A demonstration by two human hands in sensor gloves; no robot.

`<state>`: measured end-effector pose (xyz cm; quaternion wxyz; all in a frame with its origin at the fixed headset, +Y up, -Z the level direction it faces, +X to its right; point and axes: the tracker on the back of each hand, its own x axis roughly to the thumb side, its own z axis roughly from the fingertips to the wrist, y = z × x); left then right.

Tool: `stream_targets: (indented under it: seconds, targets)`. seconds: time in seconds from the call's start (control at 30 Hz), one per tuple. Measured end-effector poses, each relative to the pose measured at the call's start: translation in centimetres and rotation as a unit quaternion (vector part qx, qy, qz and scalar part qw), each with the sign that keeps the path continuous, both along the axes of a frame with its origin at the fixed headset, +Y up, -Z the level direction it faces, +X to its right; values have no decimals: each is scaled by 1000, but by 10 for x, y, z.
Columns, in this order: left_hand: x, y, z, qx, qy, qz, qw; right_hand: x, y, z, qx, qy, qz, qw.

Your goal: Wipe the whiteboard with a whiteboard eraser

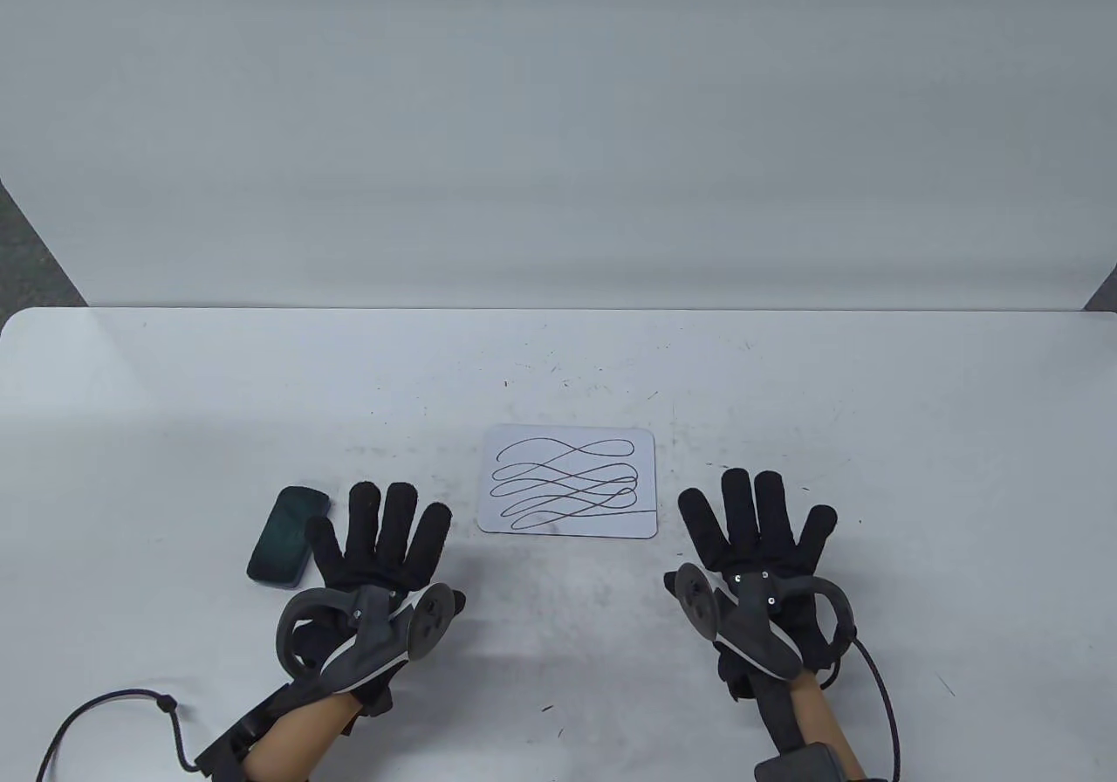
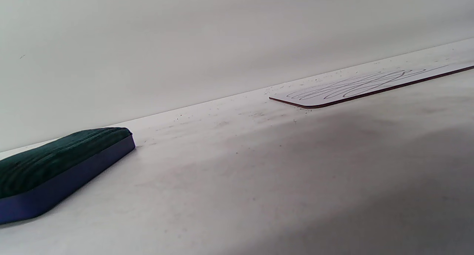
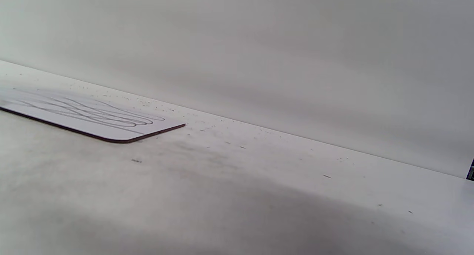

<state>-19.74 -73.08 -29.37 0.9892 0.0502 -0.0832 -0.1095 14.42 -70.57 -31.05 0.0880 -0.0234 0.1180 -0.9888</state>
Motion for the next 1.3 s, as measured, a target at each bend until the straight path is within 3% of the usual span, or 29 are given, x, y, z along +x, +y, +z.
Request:
stream_targets:
  seconds: [0.17, 0.4, 0.47, 0.57, 0.67, 0.93, 1.1, 1.3]
  targets:
    - [0, 0, 0, 1, -2, 4, 1000, -2, 1, -52, -47, -20, -44, 998]
    - [-2, -1, -3, -16, 0, 13, 1000, -21, -27, -130, -172, -45, -40, 983]
    - [-4, -1, -3, -17, 1, 15, 1000, -26, -36, -144, -232, -41, -28, 972]
    - [-6, -2, -5, -21, 3, 17, 1000, -28, -52, -156, -369, -53, -16, 928]
    - [-7, -2, -7, -27, 4, 19, 999, -26, -63, -159, -415, -47, -12, 908]
    - [-12, 1, -8, -29, 10, 28, 999, -26, -66, -149, -402, -35, -9, 915]
    - [-14, 4, -8, -24, 11, 35, 999, -29, -66, -120, -406, -18, 1, 914]
    - [-13, 4, -6, -23, 9, 27, 999, -38, -68, -66, -404, 8, 20, 914]
